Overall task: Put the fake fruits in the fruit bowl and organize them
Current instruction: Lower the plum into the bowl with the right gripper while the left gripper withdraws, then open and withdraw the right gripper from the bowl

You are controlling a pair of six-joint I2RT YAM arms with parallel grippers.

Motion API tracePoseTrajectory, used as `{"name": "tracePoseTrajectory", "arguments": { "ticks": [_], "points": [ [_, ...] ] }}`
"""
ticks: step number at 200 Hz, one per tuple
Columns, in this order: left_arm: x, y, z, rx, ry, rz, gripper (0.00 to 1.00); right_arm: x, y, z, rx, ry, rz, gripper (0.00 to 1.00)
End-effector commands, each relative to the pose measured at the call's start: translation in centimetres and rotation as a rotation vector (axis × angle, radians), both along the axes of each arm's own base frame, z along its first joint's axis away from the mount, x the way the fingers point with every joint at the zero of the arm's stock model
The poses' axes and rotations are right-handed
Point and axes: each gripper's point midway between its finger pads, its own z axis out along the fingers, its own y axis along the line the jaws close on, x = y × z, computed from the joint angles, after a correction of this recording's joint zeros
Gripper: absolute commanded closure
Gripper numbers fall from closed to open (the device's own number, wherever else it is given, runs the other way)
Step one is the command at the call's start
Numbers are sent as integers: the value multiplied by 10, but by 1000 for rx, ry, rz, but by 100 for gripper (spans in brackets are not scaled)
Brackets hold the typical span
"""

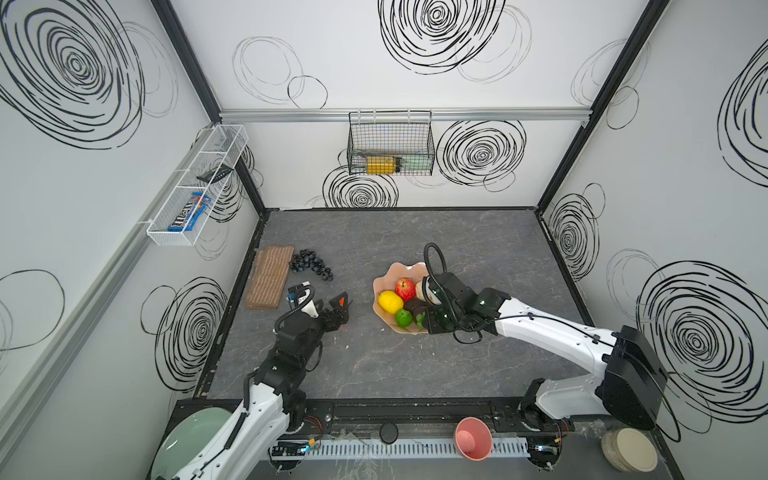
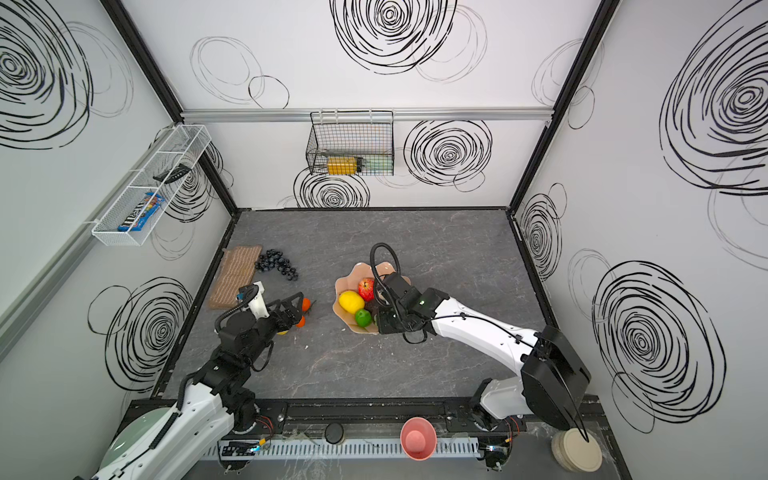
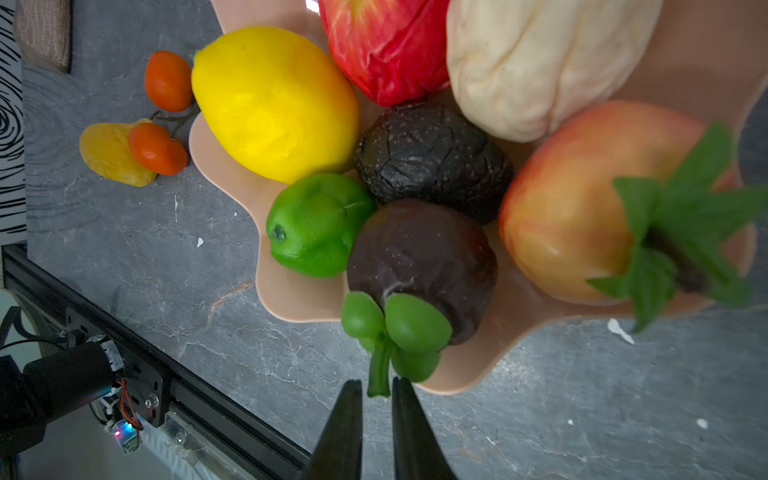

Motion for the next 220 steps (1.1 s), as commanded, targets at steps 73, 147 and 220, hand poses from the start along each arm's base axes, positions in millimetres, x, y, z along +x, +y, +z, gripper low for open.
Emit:
{"name": "tracePoseTrajectory", "arguments": {
  "ticks": [73, 147, 220],
  "points": [
    [3, 0, 11, 0, -51, 2, 4, 6, -6, 40, 1, -92, 34, 57],
    [-1, 40, -6, 131, 151, 233, 5, 22, -55, 100, 62, -506, -47, 24],
    [-6, 63, -27, 241, 295, 347, 4, 20, -91, 68, 153, -588, -147, 20]
  ]
}}
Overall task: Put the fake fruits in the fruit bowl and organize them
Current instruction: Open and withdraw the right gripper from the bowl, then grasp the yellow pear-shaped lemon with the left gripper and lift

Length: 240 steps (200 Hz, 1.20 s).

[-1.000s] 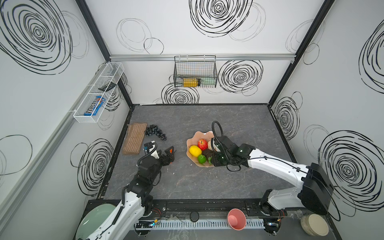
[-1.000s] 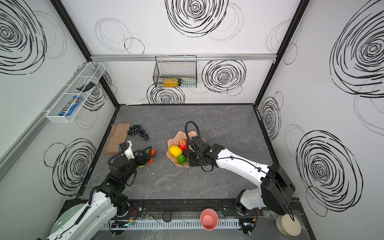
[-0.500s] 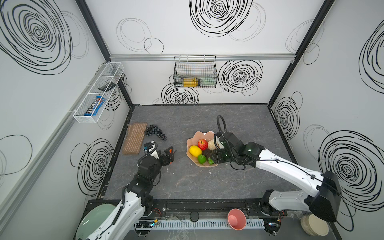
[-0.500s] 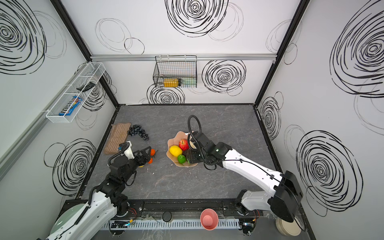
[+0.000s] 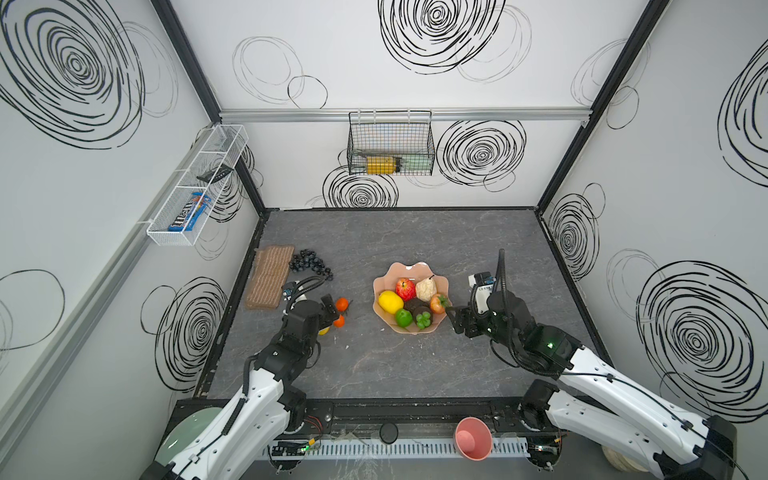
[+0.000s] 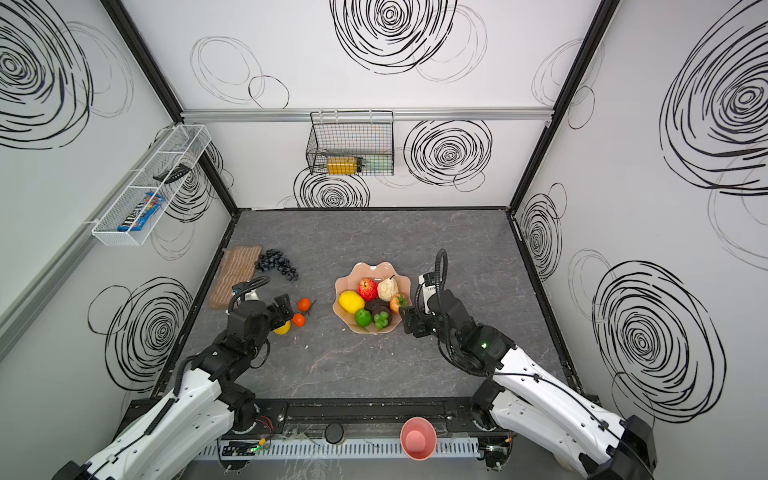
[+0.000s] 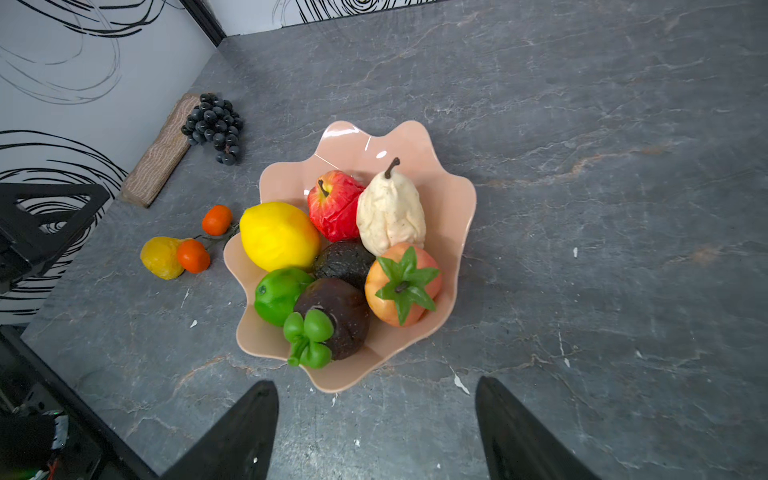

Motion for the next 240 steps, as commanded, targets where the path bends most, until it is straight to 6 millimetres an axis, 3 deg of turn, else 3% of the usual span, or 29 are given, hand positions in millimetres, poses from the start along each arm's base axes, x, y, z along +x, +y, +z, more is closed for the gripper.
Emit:
{"name": "tracePoseTrajectory", "arguments": {
  "ticks": [1, 101, 128, 164, 204, 240],
  "points": [
    [-3, 11, -3, 30, 46, 67, 4, 7, -3, 7, 56, -65, -24, 20],
    [2, 2, -57, -89, 269, -3, 8, 2, -13, 3, 112, -57, -27, 17],
    [3, 4, -59, -99, 261, 8, 13, 2, -13, 1, 115, -53, -27, 16],
    [5, 2, -69, -107, 299, -6, 28, 4, -13, 3, 119, -55, -27, 16],
    [3, 2, -77, -112, 327, -4, 29, 7, -17, 5, 118, -61, -36, 15],
    [4, 1, -83, -121, 345, -12, 35, 9, -16, 5, 129, -57, -33, 15]
  ]
}}
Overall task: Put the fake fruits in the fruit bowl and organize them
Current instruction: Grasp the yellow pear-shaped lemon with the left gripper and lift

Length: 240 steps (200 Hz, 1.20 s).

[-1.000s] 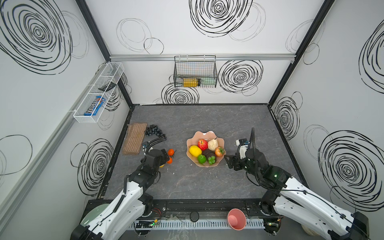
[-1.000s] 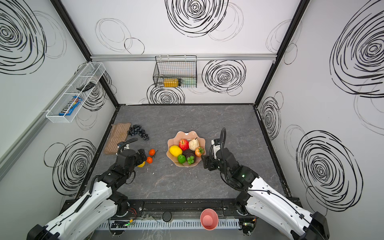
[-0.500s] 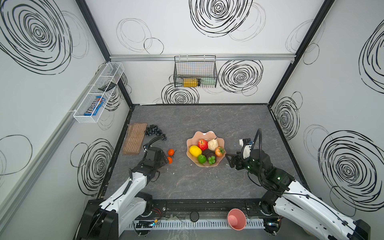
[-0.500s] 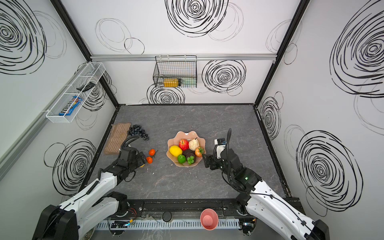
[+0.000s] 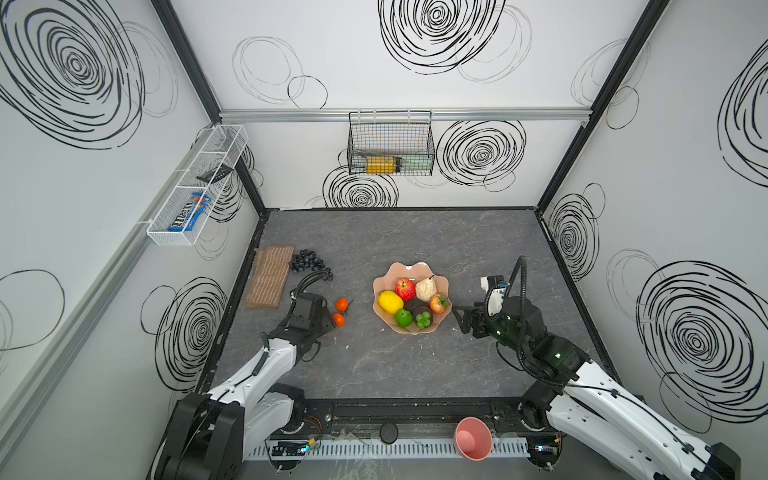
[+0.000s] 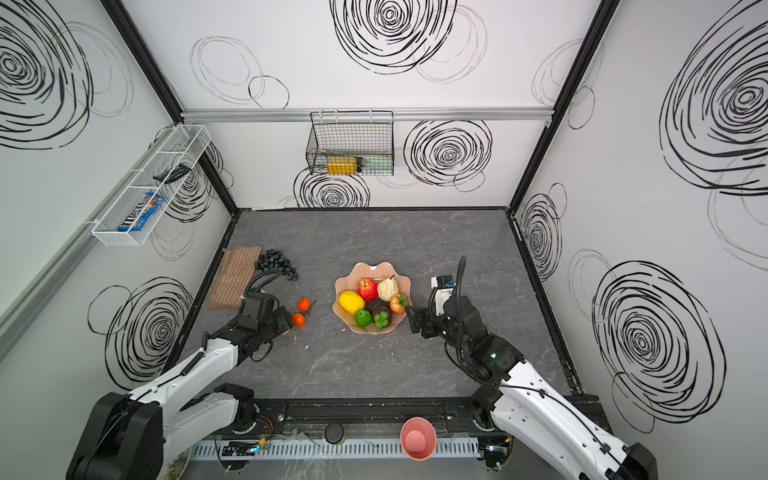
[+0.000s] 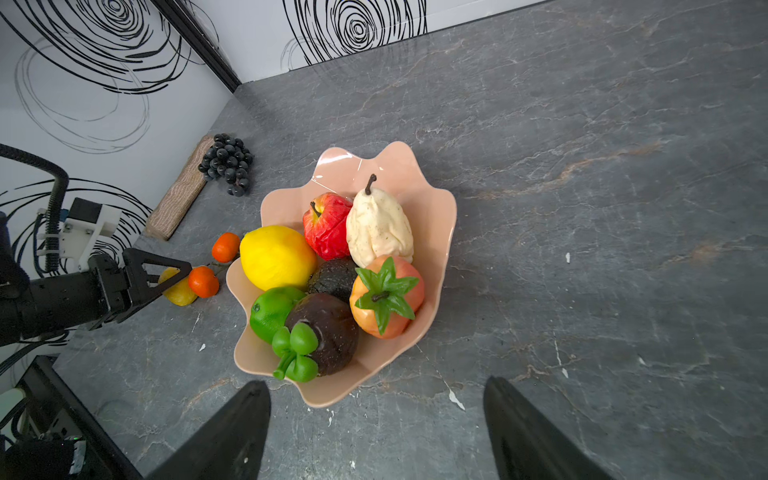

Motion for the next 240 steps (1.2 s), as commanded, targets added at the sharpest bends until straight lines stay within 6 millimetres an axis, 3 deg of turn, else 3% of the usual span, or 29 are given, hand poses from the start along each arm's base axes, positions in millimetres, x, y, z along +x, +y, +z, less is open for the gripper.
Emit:
{"name": "tracePoseTrajectory", "arguments": {
  "ticks": [1, 66, 113, 136, 159, 183, 216, 240],
  "points": [
    [11, -1, 6, -20, -33, 1, 35, 3, 2, 6, 25, -17, 6, 15],
    [11, -1, 5, -37, -43, -2, 47, 4, 0, 10, 25, -17, -2, 15],
    [11, -1, 15, -36, -88, -6, 49, 3, -1, 9, 34, -6, -6, 14],
    [11, -2, 39, -21, -178, -3, 50, 2, 1, 9, 47, 3, -3, 14],
    [14, -7, 89, 19, -359, -24, 50, 1, 4, 11, 70, 16, 6, 14],
    [16, -41, 138, -17, -533, -154, 50, 0, 11, 17, 108, 30, 23, 14],
    [10, -129, 186, -113, -684, -485, 50, -1, 21, 36, 193, 36, 49, 15],
    [-9, -191, 210, -184, -800, -708, 50, -6, 32, 49, 268, 18, 102, 16]
  ]
}}
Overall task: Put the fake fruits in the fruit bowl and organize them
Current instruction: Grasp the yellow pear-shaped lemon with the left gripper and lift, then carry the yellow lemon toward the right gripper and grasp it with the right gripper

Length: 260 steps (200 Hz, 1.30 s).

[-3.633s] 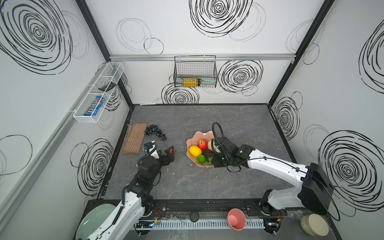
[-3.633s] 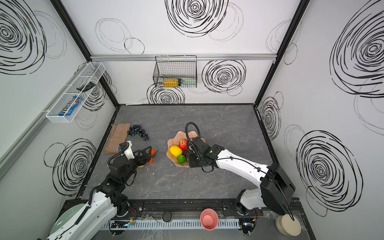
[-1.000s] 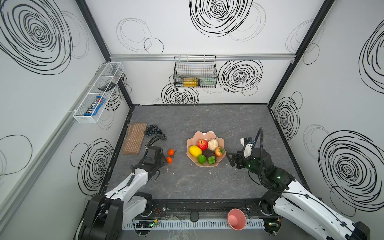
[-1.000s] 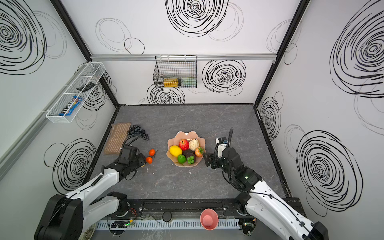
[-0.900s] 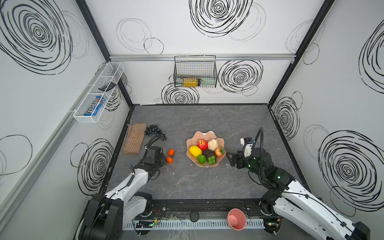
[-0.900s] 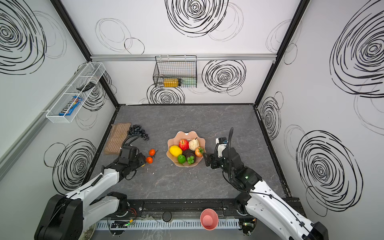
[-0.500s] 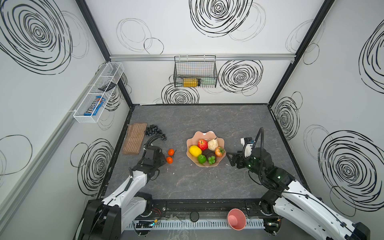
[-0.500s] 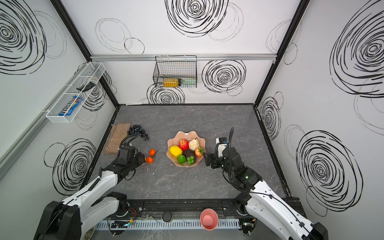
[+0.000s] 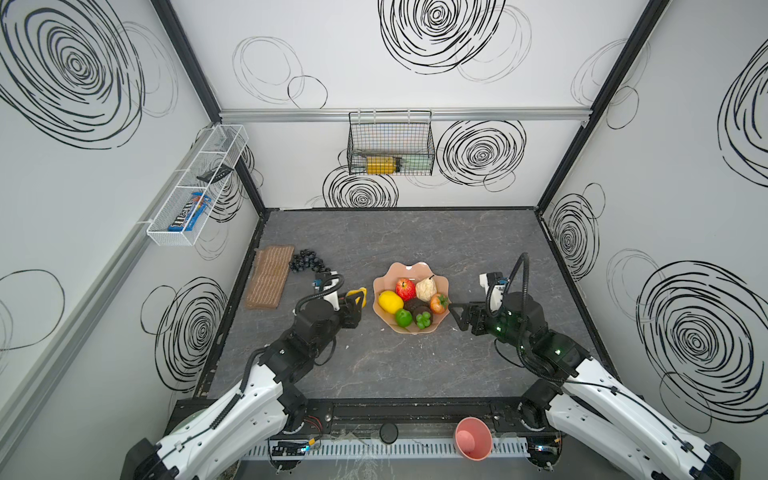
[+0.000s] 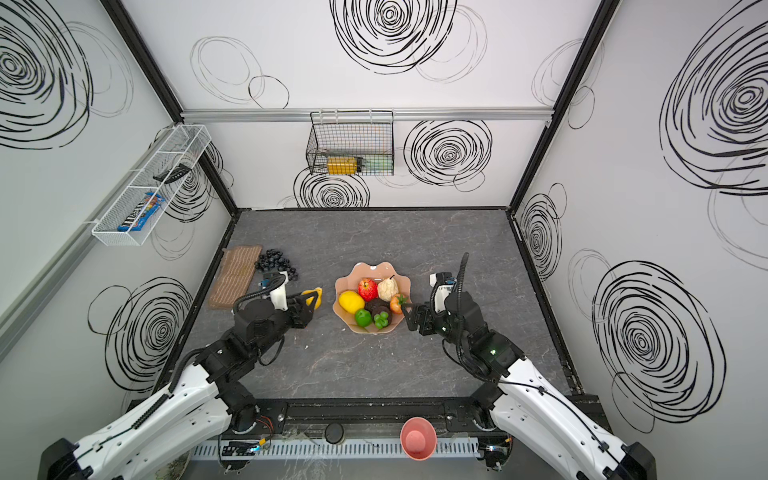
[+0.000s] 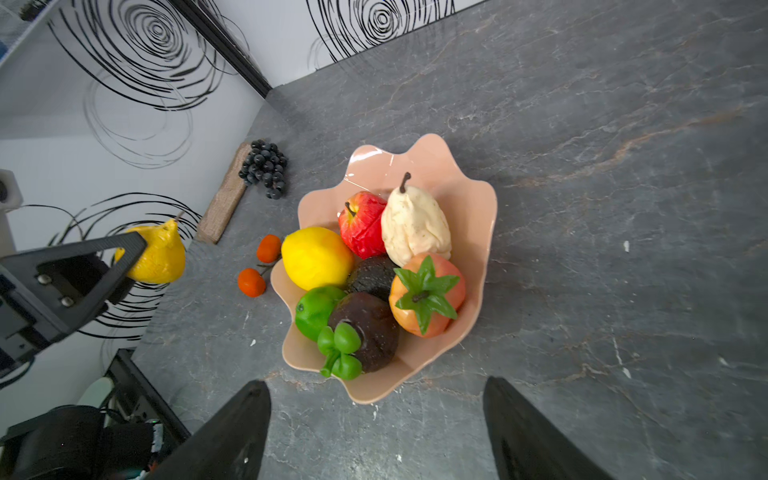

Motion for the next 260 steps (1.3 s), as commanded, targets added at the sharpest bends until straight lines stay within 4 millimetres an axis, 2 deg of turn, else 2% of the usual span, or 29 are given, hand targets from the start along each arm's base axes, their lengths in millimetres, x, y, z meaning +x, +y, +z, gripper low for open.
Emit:
{"name": "tracePoseTrajectory", "arguments": {
  "ticks": [1, 29, 48, 51, 56, 95, 117, 186, 235, 260],
  "points": [
    [-11, -55, 54, -64, -212, -211, 50, -2, 15, 36, 134, -48, 49, 16],
    [-34, -100, 67, -93, -322, -394, 50, -8, 23, 46, 186, -35, 88, 16],
    [-41, -114, 68, -121, -353, -454, 50, -13, 27, 52, 217, -29, 109, 18],
    [-41, -114, 66, -119, -349, -459, 50, -14, 27, 52, 221, -28, 112, 19],
    [-42, -116, 73, -145, -379, -462, 49, -15, 28, 54, 228, -26, 116, 20],
    [-51, -126, 63, -183, -387, -528, 50, -26, 42, 59, 314, -11, 188, 29],
    [-56, -128, 61, -205, -402, -556, 49, -33, 56, 61, 342, -2, 248, 30],
    [-70, -136, 51, -148, -489, -590, 49, -47, 86, 58, 318, 70, 305, 11],
    [-76, -144, 53, -96, -567, -579, 49, -55, 95, 49, 358, 184, 301, 9],
    [-80, -150, 53, -75, -595, -581, 49, -56, 97, 47, 366, 205, 295, 12]
  ]
}}
